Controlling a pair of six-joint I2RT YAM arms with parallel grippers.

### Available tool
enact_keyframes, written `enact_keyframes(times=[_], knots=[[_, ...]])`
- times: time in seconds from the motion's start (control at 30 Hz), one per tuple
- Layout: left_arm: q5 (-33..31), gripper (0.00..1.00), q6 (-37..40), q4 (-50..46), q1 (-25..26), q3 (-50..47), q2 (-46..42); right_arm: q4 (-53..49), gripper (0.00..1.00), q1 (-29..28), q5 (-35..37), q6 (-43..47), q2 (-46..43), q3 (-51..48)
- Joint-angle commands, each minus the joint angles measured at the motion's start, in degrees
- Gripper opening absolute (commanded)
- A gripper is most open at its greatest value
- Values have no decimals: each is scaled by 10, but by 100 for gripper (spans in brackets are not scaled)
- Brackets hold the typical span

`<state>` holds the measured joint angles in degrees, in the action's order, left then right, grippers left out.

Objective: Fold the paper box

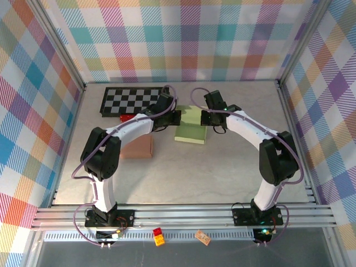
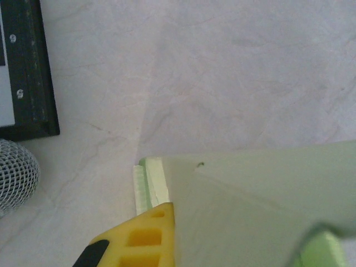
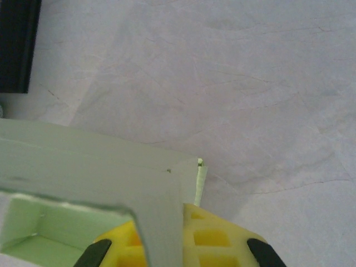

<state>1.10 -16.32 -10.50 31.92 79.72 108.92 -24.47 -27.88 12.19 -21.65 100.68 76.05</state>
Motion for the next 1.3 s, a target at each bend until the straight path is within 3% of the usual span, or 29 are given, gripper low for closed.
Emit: enact_keyframes(times=[0.0,0.2,0.5,0.57,0.8,0.9,1.07,1.27], knots=[[20,1,-16,87,9,-24,-12,49,0,-5,2,-10,-16,-27],[32,2,2,101,9,-35,-4,93,0,-5,-2,-2,-17,-57],[30,2,15,105,9,-70,-9,57,0,-5,3,-14,-20,-62],[26,2,16,107,10,-80,-11,41,6,-5,-3,-23,-26,-62],[-2,1,22,109,18,-92,-16,-39,50,-5,-48,-89,-68,-59],[-21,0,21,108,24,-94,-17,-85,63,-5,-74,-145,-101,-59],[-45,0,13,107,32,-97,-15,-155,72,-4,-131,-262,-154,-67],[-66,0,3,109,39,-99,-17,-176,73,-4,-160,-414,-224,-76]])
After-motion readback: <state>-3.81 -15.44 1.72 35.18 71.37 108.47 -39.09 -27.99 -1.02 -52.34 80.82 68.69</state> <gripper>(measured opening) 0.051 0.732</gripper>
